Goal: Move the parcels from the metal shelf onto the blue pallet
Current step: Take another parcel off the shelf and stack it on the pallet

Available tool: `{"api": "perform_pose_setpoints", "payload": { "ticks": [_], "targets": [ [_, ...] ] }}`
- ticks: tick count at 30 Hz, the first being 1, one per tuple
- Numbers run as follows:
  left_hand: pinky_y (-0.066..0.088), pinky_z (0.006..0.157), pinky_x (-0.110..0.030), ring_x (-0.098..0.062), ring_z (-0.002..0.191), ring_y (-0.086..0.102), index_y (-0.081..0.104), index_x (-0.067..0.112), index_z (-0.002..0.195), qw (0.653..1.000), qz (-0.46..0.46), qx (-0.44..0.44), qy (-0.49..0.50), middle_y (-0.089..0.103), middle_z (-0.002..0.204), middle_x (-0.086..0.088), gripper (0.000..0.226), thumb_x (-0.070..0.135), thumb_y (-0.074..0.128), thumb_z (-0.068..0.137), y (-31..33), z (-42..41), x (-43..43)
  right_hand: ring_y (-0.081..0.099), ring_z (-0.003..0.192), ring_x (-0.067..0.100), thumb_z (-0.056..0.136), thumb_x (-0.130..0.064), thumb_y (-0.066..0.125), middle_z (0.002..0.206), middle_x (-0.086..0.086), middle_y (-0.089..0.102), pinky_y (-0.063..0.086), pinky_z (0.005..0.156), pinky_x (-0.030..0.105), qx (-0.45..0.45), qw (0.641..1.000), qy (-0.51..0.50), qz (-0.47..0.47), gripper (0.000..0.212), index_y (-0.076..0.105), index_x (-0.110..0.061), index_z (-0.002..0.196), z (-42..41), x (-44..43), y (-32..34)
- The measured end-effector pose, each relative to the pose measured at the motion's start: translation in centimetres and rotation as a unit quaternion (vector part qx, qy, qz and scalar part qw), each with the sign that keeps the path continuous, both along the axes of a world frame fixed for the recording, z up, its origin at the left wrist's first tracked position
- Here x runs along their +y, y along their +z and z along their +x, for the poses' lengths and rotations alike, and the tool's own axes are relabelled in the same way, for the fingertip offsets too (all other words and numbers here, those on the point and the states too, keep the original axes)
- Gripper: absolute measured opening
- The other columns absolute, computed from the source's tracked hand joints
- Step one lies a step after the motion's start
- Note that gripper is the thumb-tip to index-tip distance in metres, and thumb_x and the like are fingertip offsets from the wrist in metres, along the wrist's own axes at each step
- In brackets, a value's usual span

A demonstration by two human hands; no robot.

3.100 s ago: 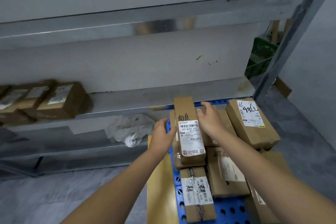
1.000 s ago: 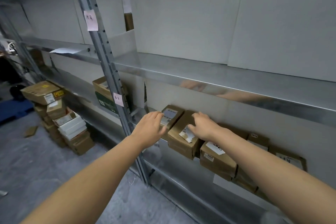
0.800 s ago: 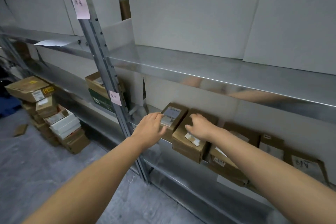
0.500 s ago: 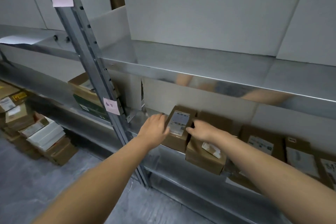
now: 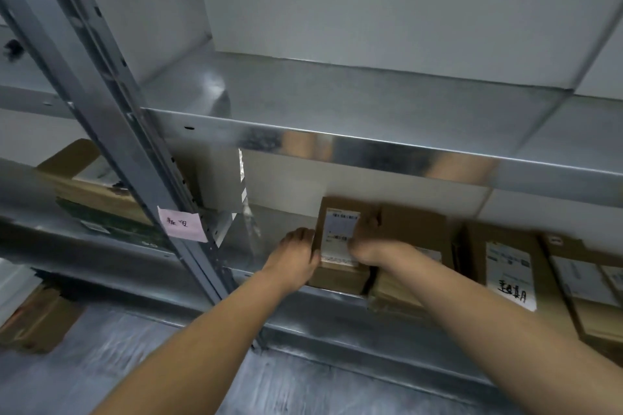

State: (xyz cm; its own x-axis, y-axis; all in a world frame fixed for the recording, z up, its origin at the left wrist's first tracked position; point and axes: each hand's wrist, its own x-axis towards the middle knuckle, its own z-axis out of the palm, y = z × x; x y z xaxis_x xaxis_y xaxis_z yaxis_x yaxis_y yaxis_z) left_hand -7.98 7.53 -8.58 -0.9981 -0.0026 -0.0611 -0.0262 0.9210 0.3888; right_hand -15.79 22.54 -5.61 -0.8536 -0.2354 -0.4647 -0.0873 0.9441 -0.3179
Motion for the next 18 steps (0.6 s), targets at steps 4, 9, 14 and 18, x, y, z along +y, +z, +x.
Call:
{"api": "perform_pose_setpoints", "payload": {
  "ticks": [4,9,14,18],
  "targets": [
    [0.048,0.093,-0.042,-0.029,0.106,0.057,0.053,0.010,0.122,0.992,0.117,-0.032,0.023,0.057,0.116,-0.013,0.030,0.027,0.044,0.099,-1.1,-0.9,-0.2,0.037,0.137,0.033,0.101,-0.018,0.042,0.160,0.019,-0.011,0.040,0.109,0.037,-0.018,0.999,-0.030,-0.024,0.082,-0.024,-0.008,0.149,0.4,-1.1,-0.5],
    [0.043,0.072,-0.017,-0.016,0.092,0.061,0.051,0.013,0.123,0.948,0.299,-0.046,0.097,0.062,0.107,-0.005,0.026,0.026,0.044,0.102,-1.6,-1.4,-0.2,0.048,0.126,0.031,0.100,-0.023,0.046,0.155,0.016,0.028,0.046,0.100,0.035,-0.069,0.980,-0.094,-0.163,0.078,-0.010,-0.010,0.153,0.3,-1.1,-1.6],
    [0.037,0.064,-0.011,-0.003,0.083,0.054,0.050,0.025,0.125,0.925,0.358,-0.036,0.119,0.059,0.098,0.006,0.025,0.029,0.041,0.102,-2.5,-1.0,0.2,0.052,0.122,0.029,0.100,-0.028,0.048,0.147,0.014,0.040,0.048,0.099,0.042,-0.085,0.962,-0.162,-0.204,0.078,-0.007,-0.008,0.152,0.7,-1.1,-2.1],
    [0.042,0.079,-0.025,-0.014,0.096,0.058,0.052,0.023,0.127,0.916,0.369,-0.042,0.150,0.062,0.110,0.003,0.028,0.027,0.043,0.101,-2.4,-0.2,0.2,0.060,0.088,0.022,0.100,-0.027,0.047,0.133,0.013,0.050,0.050,0.066,0.032,-0.094,0.966,-0.131,-0.203,0.072,-0.002,-0.013,0.152,1.3,-1.1,-1.5]
  ]
}}
